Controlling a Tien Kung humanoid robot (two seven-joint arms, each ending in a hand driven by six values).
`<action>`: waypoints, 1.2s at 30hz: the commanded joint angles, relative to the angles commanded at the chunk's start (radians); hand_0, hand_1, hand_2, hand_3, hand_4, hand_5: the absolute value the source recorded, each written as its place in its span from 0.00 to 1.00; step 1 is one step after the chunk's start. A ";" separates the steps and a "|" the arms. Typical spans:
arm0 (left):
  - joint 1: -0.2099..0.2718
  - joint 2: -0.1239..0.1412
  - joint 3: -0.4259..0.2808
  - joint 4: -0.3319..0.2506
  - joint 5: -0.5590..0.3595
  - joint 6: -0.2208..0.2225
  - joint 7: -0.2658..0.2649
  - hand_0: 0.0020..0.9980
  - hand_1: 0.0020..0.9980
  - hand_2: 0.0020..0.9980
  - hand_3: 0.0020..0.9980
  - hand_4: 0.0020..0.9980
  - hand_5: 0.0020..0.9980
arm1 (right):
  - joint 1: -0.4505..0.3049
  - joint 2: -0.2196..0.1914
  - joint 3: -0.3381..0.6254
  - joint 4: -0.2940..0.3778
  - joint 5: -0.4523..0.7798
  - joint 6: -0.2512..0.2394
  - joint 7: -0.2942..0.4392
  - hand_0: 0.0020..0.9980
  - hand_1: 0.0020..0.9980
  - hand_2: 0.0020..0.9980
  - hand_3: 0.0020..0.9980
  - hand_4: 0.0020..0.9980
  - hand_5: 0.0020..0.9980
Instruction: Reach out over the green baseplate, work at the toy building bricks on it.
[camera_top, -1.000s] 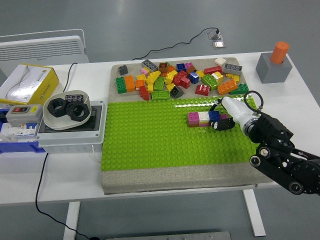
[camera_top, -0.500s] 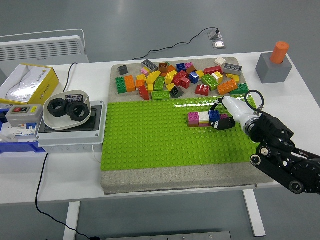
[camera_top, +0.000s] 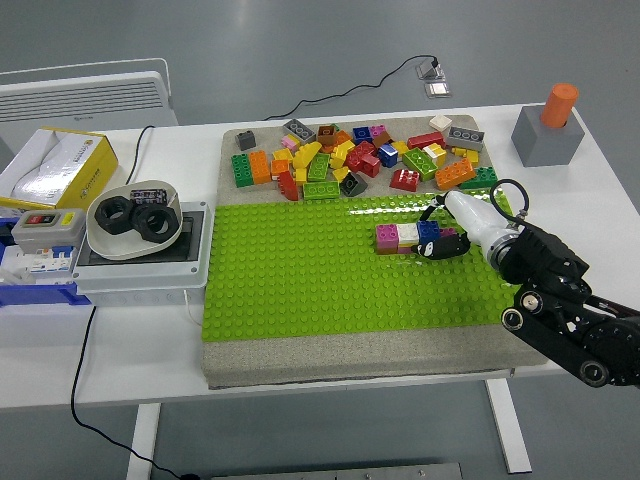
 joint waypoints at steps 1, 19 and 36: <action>0.000 0.000 0.000 0.000 0.000 0.000 0.000 0.64 0.57 0.74 0.97 1.00 1.00 | 0.000 -0.001 0.001 0.003 -0.001 -0.001 0.001 0.87 0.85 0.90 0.90 0.84 0.23; 0.001 0.000 0.000 0.000 -0.003 0.001 -0.004 0.64 0.57 0.74 0.97 1.00 1.00 | -0.028 -0.168 -0.048 0.224 -0.083 0.014 -0.027 0.89 0.88 0.92 0.77 0.82 0.53; -0.003 0.001 0.004 0.001 -0.010 0.000 -0.007 0.64 0.57 0.74 0.97 1.00 1.00 | -0.013 -0.194 -0.087 0.265 -0.120 0.047 -0.068 0.91 0.90 0.93 0.67 0.79 0.57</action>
